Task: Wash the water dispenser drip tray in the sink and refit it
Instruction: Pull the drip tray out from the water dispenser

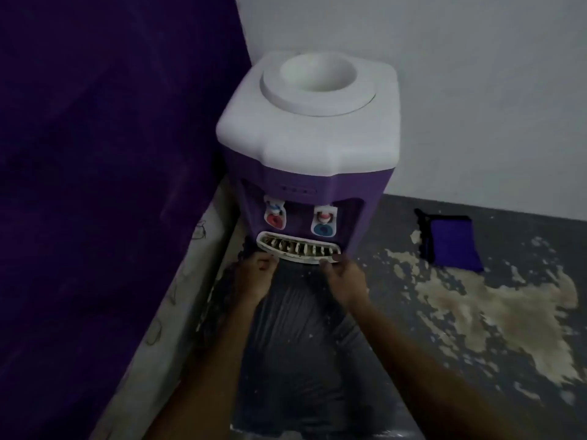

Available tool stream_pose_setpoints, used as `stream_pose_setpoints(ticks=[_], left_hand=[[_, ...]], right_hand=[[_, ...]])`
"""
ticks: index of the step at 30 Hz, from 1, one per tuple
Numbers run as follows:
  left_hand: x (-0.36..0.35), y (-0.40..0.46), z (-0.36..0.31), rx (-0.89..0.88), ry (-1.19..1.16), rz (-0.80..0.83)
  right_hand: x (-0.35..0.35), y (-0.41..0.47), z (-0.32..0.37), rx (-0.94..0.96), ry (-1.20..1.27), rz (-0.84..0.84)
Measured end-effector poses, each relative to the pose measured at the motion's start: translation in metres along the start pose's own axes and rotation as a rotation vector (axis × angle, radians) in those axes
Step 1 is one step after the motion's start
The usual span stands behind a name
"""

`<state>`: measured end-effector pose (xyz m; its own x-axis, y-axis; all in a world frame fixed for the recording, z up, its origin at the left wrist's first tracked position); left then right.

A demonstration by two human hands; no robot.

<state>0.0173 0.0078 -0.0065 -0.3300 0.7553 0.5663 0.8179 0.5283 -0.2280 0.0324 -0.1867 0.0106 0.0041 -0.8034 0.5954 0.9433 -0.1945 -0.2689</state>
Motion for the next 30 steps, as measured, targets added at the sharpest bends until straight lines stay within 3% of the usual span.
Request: stream_pose_setpoints(ticks=[5,13,18,22,30], left_hand=[[-0.024,0.024,0.009,0.265,-0.337,0.003],[-0.038,0.042,0.020,0.448,-0.534,0.015],[-0.040,0.049,0.021,0.498,-0.572,0.023],[-0.042,0.050,0.019,0.537,-0.591,0.001],[-0.042,0.051,0.017,0.535,-0.589,-0.003]], right_hand=[[-0.042,0.036,-0.037,-0.275,0.214,-0.106],[-0.050,0.035,-0.013,-0.643,0.670,-0.052],[-0.051,0.037,-0.017,-0.669,0.732,-0.091],[-0.046,0.039,-0.020,-0.689,0.806,0.023],[-0.049,0.038,-0.027,-0.667,0.718,-0.069]])
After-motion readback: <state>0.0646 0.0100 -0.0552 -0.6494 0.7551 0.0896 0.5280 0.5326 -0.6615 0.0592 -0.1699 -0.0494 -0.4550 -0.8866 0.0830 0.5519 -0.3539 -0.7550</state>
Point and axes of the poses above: each hand's wrist, its own y-axis towards the middle knuckle, its own x-axis out of the back of the hand, z = x × y, the point moved 2 cm from there along y, towards the middle knuckle, and after that the axes turned 10 degrees about -z, right-handed, at the moved point
